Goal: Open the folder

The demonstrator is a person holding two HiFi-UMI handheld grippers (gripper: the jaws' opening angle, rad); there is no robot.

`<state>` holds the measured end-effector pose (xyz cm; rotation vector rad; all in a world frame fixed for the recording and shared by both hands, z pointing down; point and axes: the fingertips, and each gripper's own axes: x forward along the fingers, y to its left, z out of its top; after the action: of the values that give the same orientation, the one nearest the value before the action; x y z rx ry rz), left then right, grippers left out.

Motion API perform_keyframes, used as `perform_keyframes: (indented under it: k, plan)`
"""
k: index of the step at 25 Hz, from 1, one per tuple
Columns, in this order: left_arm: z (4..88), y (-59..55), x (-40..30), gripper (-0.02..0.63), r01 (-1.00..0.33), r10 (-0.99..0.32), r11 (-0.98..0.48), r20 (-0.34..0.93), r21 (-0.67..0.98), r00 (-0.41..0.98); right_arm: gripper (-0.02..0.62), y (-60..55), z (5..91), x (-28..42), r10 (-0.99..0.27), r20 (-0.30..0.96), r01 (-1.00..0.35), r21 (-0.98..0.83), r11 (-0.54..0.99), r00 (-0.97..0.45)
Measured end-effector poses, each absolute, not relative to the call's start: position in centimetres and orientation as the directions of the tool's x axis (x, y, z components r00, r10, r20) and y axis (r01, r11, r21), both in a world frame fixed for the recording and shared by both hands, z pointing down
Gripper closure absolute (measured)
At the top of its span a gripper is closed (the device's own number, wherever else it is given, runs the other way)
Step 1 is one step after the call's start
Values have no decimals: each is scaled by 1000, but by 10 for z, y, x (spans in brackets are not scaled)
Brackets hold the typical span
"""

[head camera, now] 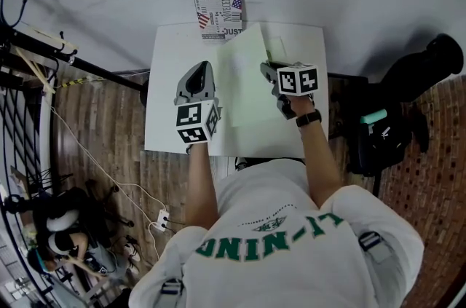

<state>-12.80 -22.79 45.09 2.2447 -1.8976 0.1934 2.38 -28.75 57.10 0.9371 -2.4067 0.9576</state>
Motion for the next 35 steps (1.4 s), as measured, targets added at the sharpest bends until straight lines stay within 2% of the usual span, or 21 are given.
perform_keyframes:
  k: [14, 35]
  plan:
    - [446, -198, -183, 592, -995, -975, -72, 203, 71, 85, 545, -264, 537, -43, -386, 544, -653, -476, 589, -745]
    - [465, -170, -265, 592, -986, -976, 83, 210, 143, -51, 509, -242, 530, -138, -299, 510, -586, -619, 524, -806]
